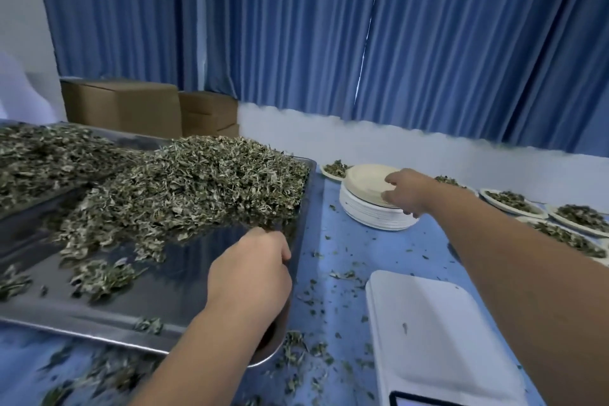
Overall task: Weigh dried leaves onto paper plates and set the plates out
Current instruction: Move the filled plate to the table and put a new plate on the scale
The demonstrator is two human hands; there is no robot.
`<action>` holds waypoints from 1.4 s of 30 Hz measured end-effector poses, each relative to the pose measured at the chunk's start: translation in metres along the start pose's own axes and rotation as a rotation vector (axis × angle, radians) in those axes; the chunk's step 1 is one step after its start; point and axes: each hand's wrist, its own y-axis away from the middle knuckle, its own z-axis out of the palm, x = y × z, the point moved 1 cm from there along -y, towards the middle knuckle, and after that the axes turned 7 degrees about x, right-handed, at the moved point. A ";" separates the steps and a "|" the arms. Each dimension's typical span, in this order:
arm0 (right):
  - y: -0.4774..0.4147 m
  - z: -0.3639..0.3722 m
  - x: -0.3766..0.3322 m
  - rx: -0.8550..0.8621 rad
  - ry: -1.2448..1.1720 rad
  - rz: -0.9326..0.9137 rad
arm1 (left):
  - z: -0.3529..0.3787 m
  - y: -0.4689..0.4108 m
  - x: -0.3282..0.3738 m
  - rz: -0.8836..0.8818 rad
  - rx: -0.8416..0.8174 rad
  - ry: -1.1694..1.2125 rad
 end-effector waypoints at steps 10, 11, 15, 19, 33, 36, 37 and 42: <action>-0.016 0.016 -0.009 -0.019 -0.077 0.056 | 0.002 0.002 -0.002 -0.024 -0.024 -0.045; -0.017 0.015 -0.009 -0.001 -0.056 0.056 | 0.002 0.002 -0.002 -0.020 -0.025 -0.046; -0.018 0.014 -0.008 0.095 -0.012 0.024 | 0.002 0.001 -0.001 0.002 -0.015 -0.051; -0.019 0.013 -0.005 0.171 -0.020 -0.003 | 0.001 0.000 -0.002 0.006 -0.017 -0.059; 0.017 0.013 -0.001 0.490 -0.150 -0.162 | 0.003 -0.001 -0.003 0.007 -0.028 -0.070; 0.053 0.011 0.002 0.528 -0.179 -0.268 | 0.003 -0.003 -0.003 0.017 -0.018 -0.074; 0.067 0.011 0.002 0.531 -0.185 -0.298 | 0.003 -0.003 -0.003 0.017 -0.018 -0.077; 0.143 0.012 0.008 0.502 -0.221 -0.396 | 0.002 -0.003 -0.004 0.008 -0.034 -0.093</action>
